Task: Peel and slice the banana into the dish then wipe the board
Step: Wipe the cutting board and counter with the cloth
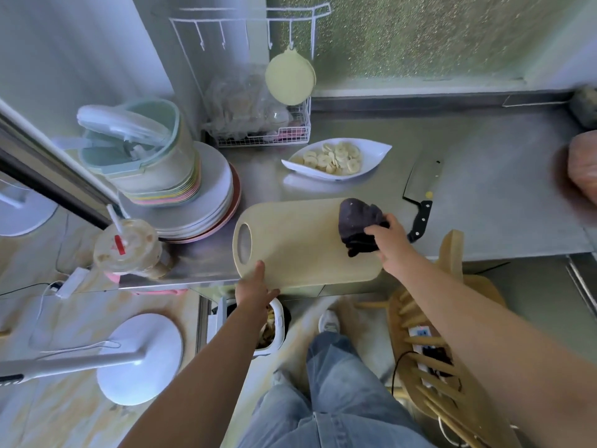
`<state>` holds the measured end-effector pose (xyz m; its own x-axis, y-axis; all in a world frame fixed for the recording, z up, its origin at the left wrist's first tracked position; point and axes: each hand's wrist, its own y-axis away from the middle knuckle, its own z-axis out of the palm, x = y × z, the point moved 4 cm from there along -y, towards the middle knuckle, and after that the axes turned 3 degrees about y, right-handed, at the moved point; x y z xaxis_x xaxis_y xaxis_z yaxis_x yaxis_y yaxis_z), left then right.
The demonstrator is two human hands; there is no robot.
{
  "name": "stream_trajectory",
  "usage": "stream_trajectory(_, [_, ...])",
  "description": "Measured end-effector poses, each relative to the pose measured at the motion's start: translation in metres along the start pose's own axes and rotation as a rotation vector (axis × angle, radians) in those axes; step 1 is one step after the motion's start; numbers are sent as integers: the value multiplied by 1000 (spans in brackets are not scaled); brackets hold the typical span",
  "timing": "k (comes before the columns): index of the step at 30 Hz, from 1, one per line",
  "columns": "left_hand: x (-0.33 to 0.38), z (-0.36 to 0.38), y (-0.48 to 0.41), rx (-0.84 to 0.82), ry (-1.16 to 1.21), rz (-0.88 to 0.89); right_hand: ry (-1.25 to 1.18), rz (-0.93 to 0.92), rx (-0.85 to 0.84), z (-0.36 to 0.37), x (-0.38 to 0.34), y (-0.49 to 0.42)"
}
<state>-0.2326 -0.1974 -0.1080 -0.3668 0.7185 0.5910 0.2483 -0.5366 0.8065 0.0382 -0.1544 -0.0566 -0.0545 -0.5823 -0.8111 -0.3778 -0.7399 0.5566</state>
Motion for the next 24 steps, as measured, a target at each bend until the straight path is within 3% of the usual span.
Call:
stream_trajectory(6, [19, 22, -1, 307, -697, 132, -5, 88, -120, -3, -13, -40])
stream_trajectory(8, [30, 32, 5, 437, -827, 168, 3, 65, -148, -1, -23, -48])
stream_trajectory(9, [37, 41, 6, 472, -833, 269, 8, 50, -167, 1, -28, -51])
stream_trajectory(10, [43, 54, 8, 440, -819, 390, 14, 40, -197, 4, -34, -51])
stream_trajectory(12, [50, 94, 8, 122, -600, 529, 6, 35, -291, 13, -40, -52])
stream_trajectory(15, [51, 160, 23, -344, -247, 314, -48, 47, -523, 23, -46, -48])
stream_trajectory(17, [49, 187, 22, -371, -253, 235, 41, 17, -573, 14, -53, -50])
stream_trajectory(19, [48, 199, 15, -330, -345, 267, 209, -80, -413, -9, -58, -65])
stream_trajectory(21, [46, 205, 6, -304, -399, 278, 448, -174, -92, -41, -58, -90])
stream_trajectory(24, [46, 207, -1, -255, -418, 265, 848, 9, 238, -81, -43, -119])
